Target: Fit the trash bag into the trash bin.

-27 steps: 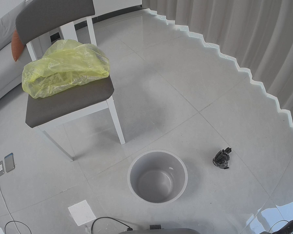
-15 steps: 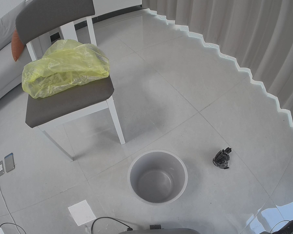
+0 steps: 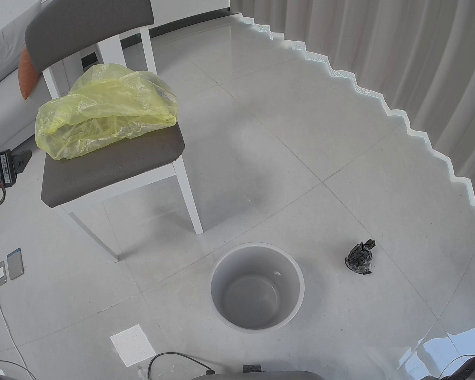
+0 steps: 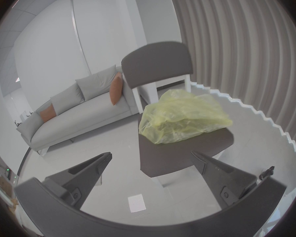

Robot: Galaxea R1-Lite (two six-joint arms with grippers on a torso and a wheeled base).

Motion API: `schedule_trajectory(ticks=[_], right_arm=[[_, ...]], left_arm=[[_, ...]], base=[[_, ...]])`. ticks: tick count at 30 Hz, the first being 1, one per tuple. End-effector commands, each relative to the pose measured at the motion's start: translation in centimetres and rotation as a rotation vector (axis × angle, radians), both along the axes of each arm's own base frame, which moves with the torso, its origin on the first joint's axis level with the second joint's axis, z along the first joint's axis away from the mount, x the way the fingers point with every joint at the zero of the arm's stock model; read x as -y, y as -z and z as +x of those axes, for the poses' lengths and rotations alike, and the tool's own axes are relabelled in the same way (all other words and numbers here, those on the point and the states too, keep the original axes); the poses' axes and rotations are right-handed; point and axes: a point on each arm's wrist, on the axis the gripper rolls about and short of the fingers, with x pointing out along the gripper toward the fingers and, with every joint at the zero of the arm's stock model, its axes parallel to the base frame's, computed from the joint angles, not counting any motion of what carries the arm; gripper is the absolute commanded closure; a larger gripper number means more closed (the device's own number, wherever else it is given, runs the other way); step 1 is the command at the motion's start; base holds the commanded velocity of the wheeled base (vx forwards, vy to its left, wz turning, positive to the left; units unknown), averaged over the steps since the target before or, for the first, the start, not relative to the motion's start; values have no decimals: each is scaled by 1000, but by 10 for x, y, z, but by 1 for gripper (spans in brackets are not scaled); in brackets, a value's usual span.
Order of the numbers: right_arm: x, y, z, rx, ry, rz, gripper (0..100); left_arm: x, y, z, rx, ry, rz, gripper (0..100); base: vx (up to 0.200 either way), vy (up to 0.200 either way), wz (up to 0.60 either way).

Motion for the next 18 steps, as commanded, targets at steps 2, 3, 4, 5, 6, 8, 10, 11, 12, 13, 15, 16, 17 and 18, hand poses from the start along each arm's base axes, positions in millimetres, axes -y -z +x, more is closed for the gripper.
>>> schedule_trajectory(ticks=[2, 3, 4, 5, 6, 8, 10, 11, 12, 13, 15, 16, 17, 18], right_arm=[[-2, 2, 10, -32, -21, 1, 0], [-2, 1, 9, -31, -21, 1, 0], [-2, 1, 9, -31, -21, 1, 0], [-2, 1, 9, -31, -21, 1, 0], [-2, 1, 9, -31, -21, 1, 0], [-2, 2, 9, -32, -21, 1, 0], [-2, 2, 10, -34, -21, 1, 0], [-2, 2, 10, -34, -21, 1, 0], [-2, 2, 10, -34, -21, 1, 0], [-2, 2, 10, -35, -21, 0, 0], [-3, 2, 10, -35, -21, 0, 0], [-2, 2, 10, -34, -19, 0, 0], [-2, 2, 10, -34, -19, 0, 0], [-2, 2, 10, -34, -19, 0, 0]], left_arm=[[-30, 16, 62, -95, -80, -15, 0], [-33, 15, 69, -90, -85, -16, 0], [-35, 14, 78, -84, -84, -15, 0], [-37, 12, 86, -79, -82, -15, 0], [-39, 11, 92, -76, -79, -15, 0], [-39, 10, 98, -74, -74, -18, 0], [-40, 13, 114, -81, -62, -20, 0], [-41, 15, 119, -86, -62, -20, 0], [-42, 16, 122, -90, -62, -21, 0], [-42, 19, 128, -96, -58, -24, 0], [-42, 22, 137, -101, -53, -26, 0], [-42, 23, 138, -103, -52, -26, 0], [-44, 25, 143, -108, -53, -26, 0], [-43, 26, 147, -109, -50, -26, 0]], base=[[0, 0, 0], [0, 0, 0], [0, 0, 0], [0, 0, 0], [0, 0, 0], [0, 0, 0], [0, 0, 0], [0, 0, 0], [0, 0, 0], [0, 0, 0], [0, 0, 0], [0, 0, 0], [0, 0, 0], [0, 0, 0]])
